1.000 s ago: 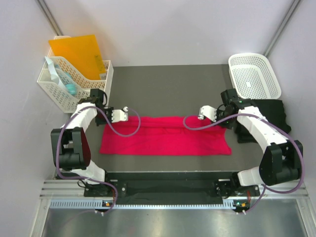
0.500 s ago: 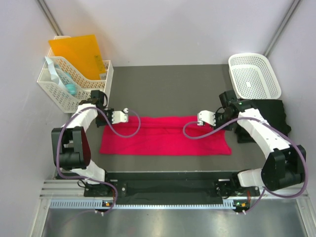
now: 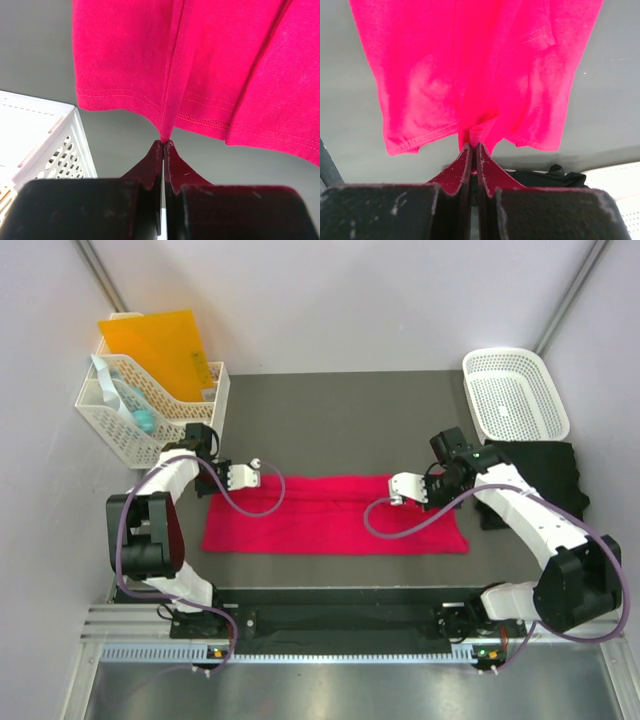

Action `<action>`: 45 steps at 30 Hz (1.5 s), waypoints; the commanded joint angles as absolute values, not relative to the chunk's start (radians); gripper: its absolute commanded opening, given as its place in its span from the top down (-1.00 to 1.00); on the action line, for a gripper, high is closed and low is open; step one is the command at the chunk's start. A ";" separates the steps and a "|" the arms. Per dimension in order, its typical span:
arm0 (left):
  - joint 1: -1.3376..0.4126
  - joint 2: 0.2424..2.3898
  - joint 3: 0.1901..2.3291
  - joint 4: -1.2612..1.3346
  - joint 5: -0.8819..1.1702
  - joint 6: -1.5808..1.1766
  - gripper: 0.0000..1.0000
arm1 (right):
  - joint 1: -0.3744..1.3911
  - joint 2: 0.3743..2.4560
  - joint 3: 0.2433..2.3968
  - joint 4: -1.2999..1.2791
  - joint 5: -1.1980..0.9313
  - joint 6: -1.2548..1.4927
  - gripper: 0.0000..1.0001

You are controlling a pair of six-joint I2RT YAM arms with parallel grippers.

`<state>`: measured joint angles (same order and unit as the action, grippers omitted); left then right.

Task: Fold and stack the t-shirts
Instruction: Fold the tshirt

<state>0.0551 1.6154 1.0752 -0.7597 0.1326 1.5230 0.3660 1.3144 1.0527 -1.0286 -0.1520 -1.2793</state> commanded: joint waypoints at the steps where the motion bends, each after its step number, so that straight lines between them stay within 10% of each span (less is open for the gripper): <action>1: 0.064 1.624 1.081 -0.747 0.120 1.529 1.00 | 0.387 1.276 1.020 -1.037 -0.158 -1.296 1.00; 45: 0.049 1.663 1.127 -0.779 0.112 1.554 1.00 | 0.572 1.212 0.896 -1.098 -0.155 -1.270 1.00</action>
